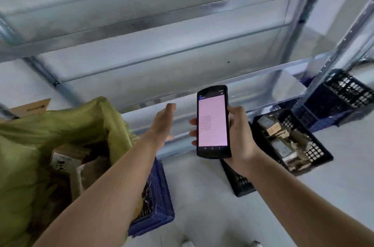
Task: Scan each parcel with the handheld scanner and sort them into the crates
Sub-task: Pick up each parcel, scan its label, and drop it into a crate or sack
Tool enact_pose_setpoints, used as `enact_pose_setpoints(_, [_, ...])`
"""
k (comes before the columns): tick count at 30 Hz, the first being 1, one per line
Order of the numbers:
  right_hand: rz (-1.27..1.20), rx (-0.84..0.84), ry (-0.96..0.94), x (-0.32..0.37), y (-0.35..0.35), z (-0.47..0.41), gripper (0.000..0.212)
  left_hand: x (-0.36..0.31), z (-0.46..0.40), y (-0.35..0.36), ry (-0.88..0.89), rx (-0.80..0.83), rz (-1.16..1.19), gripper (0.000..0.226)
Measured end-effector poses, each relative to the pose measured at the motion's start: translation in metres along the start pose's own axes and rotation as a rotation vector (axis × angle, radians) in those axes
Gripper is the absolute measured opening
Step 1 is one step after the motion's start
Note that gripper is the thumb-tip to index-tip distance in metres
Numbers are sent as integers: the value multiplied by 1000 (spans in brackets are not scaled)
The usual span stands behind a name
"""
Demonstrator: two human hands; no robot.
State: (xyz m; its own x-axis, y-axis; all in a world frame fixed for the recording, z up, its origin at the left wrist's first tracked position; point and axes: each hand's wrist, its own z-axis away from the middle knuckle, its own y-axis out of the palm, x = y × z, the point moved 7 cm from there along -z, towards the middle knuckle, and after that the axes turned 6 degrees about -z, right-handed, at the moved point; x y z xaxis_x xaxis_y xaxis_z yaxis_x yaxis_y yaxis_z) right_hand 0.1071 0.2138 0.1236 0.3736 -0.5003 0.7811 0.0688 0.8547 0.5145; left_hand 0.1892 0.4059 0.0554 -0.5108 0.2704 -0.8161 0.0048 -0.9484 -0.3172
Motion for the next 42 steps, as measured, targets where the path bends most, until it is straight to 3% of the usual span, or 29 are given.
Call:
enact_pose_setpoints(6, [-34, -151, 10, 45, -141, 9, 66, -11, -2, 158, -68, 165, -89, 60])
enact_pose_setpoints(10, [-87, -219, 29, 61, -219, 8, 70, -1, -8, 243, -106, 231, -128, 48])
enact_pose_setpoints(18, [-140, -304, 125, 45, -302, -39, 65, 21, -64, 340, -208, 305, -197, 39])
enact_pose_setpoints(22, [-178, -383, 138, 29, -338, -85, 64, 48, -121, 377, -250, 363, -226, 45])
enact_pose_setpoints(31, [-308, -517, 167, -55, -423, -208, 68, 148, -254, 458, -372, 457, -291, 42])
enact_pose_setpoints(42, [-130, -521, 246, -213, -596, -333, 67, 342, -416, 557, -474, 413, -349, 36])
